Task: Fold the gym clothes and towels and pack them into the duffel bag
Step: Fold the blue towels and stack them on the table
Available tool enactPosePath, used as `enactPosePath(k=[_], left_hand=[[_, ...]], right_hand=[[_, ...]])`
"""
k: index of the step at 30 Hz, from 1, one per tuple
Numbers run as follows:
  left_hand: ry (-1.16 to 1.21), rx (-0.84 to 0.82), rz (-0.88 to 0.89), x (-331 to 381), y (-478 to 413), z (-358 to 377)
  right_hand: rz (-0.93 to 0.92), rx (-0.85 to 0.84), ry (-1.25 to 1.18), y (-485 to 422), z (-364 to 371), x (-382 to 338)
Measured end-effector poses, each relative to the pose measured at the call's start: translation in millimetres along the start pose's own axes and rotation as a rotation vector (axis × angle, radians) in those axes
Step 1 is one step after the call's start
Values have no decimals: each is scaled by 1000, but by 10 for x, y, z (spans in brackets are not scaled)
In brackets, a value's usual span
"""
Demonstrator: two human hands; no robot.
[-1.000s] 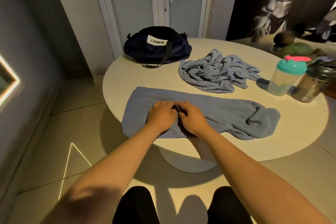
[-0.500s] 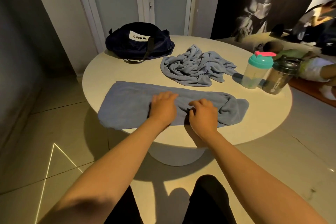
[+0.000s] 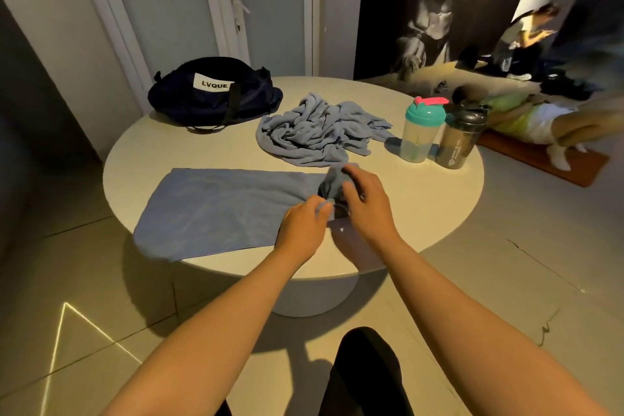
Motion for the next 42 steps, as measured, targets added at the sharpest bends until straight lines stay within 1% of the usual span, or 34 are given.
enactPosePath(k=[1, 2, 4, 5, 6, 7, 9, 10, 11, 12, 13, 14, 15, 16, 17, 18, 19, 20, 21, 22, 24, 25, 27, 28, 30, 33, 34, 35, 36, 37, 39, 40, 41, 42], left_hand=[[117, 45, -53, -42, 6, -53], [208, 91, -95, -82, 15, -102], [319, 152, -147, -103, 52, -179], [354, 165, -152, -85, 72, -208], [371, 163, -148, -82, 77, -209], [369, 147, -136, -70, 82, -196], [311, 82, -94, -52, 70, -122], [262, 49, -69, -62, 54, -70], [219, 21, -50, -68, 44, -29], [181, 2, -32, -85, 29, 4], [155, -12, -14, -80, 27, 19], [136, -16, -7, -98, 18, 31], [137, -22, -10, -99, 20, 37], [153, -26, -18, -113, 7, 43], [195, -29, -35, -104, 6, 36], [260, -15, -57, -101, 8, 18], [338, 10, -80, -113, 12, -13], [420, 48, -97, -120, 22, -61], [491, 94, -116, -145, 30, -113], [542, 136, -131, -176, 34, -161], [575, 177, -145, -218, 33, -211], [572, 173, -147, -221, 29, -210], [530, 122, -138, -189, 17, -161], [498, 81, -122, -146, 20, -122], [429, -8, -64, -73, 37, -33], [377, -55, -61, -78, 52, 23], [355, -60, -72, -87, 52, 26], [290, -69, -65, -101, 42, 35], [176, -87, -33, -91, 41, 51], [31, -107, 14, -68, 46, 75], [-215, -129, 116, 24, 79, 141], [-299, -141, 146, 57, 93, 172], [-370, -149, 165, 76, 104, 193], [-435, -149, 175, 80, 105, 212]], right_hand=[[12, -17, 32, -25, 45, 9], [56, -51, 126, -38, 117, 81], [249, -159, 373, 8, 223, 352], [340, -223, 421, 64, 257, 441], [383, -269, 388, 113, 297, 466], [370, -280, 283, 136, 330, 415], [323, -250, -37, 130, 369, 272], [330, -215, -188, 117, 357, 212], [362, -140, -293, 91, 314, 211], [392, -26, -328, 49, 237, 241], [407, 81, -280, 16, 144, 265], [409, 160, -190, -4, 60, 276], [379, 196, -99, -16, -7, 213], [288, 180, -32, -49, -15, 115], [136, 116, 32, -91, 30, -19], [-48, 12, 113, -102, 143, -174], [-182, -124, 183, -67, 291, -283], [-240, -258, 209, -16, 431, -296], [-203, -343, 177, 35, 500, -278], [-107, -357, 74, 70, 500, -236], [97, -256, -144, 137, 441, -139], [131, -193, -165, 151, 418, -99], [140, -116, -46, 145, 413, 4], [140, -119, 7, 149, 430, 24], [114, -182, 93, 147, 518, 31], [69, -216, 131, 151, 501, 9], [78, -192, 117, 131, 437, 37], [99, -131, 126, 117, 320, 74], [132, -30, 153, 107, 163, 134], [217, 97, 192, 110, -52, 229], [469, 340, 233, 215, -484, 458], [572, 370, 248, 285, -606, 582], [590, 337, 336, 325, -666, 647], [546, 267, 467, 344, -672, 637]])
Point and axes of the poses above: each hand's wrist, its own y-axis away from the middle knuckle, its own z-axis out of the palm, x = y × z, the point moved 8 cm from there along -y, towards the middle knuckle, and after that the axes turned 8 degrees about y, right-handed, at the moved point
